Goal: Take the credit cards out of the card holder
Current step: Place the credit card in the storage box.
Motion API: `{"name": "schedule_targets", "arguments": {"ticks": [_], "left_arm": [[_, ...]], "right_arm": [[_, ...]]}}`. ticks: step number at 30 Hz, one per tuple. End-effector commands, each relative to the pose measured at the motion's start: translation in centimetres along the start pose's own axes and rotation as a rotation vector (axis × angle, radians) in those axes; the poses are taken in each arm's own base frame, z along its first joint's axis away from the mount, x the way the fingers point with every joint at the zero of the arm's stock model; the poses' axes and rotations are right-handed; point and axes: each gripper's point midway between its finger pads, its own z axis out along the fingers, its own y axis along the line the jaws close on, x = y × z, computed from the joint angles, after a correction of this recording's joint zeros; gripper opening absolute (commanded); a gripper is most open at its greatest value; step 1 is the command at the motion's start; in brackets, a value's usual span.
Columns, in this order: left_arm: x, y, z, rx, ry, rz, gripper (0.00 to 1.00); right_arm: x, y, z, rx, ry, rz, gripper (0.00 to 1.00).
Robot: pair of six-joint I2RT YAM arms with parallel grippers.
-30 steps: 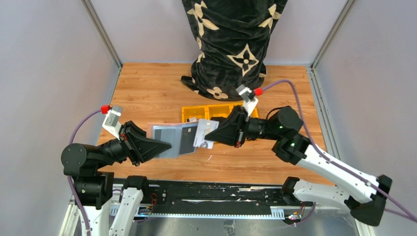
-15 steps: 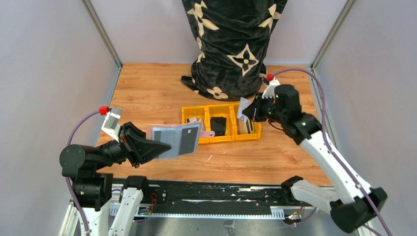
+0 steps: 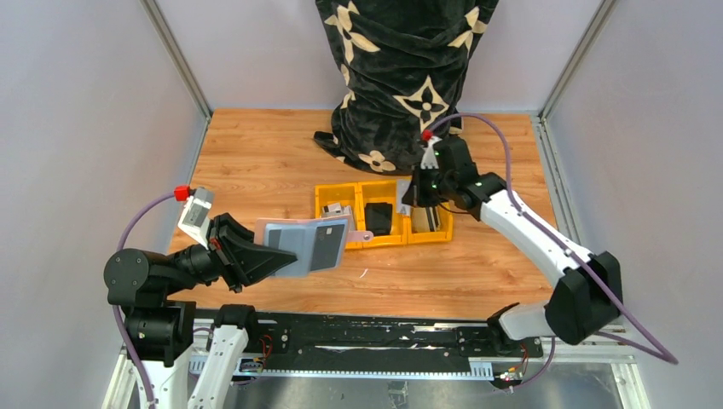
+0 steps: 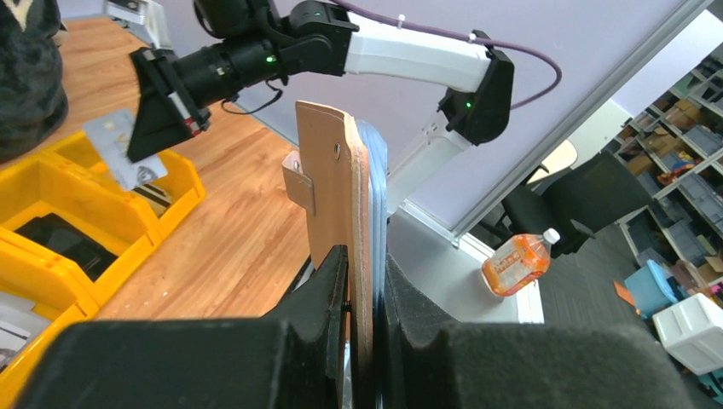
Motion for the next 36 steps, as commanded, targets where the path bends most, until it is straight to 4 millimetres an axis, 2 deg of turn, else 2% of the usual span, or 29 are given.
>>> {"name": "schedule_targets", "arguments": {"ticks": [1,5,9,13,16,20,26,28,32,36], "left_arm": [[0.0,-1.2,-0.3,0.023,0.005,0.051,0.0],[-0.1,-1.2,-0.3,0.022,0.005,0.054,0.0],[-0.1,-1.4,-0.3,0.026,0.005,0.061,0.0],[-0.2,-1.7,-0.4,0.032,0.006,0.072,0.0],[-0.2,-1.8,-0.4,0.034,0.007,0.079,0.0],[0.1,-1.6,-0.4,0.031,0.012,0.077,0.0],[-0.1,-1.9,-0.4,0.036,0.017,0.088,0.0],[-0.1,-1.9,-0.4,0.035,0.017,0.091,0.0],[-0.3,-2.0,-0.4,0.037,0.017,0.093,0.0],[-0.4,-2.6,-0.5,0.052,0.026,0.1,0.0]], "right_arm": [[-1.5,7.7,1.5,-0.241,-0.014,-0.037,0.0],[-0.4,12.2,4.3,-0.324,0.051,-0.076,0.0],[1.3,14.1,8.6,-0.32,0.146,-0.101,0.0],[2.4,14.8,12.0,-0.308,0.198,-0.123,0.0],[3.4,14.5,14.3,-0.285,0.232,-0.125,0.0],[4.1,14.6,16.4,-0.281,0.242,-0.109,0.0],[4.8,14.0,18.2,-0.248,0.255,-0.075,0.02],[5.1,14.0,18.4,-0.242,0.258,-0.07,0.09],[4.7,14.1,18.0,-0.228,0.244,-0.08,0.31],[3.2,14.5,16.4,-0.216,0.202,-0.107,0.39]]}}
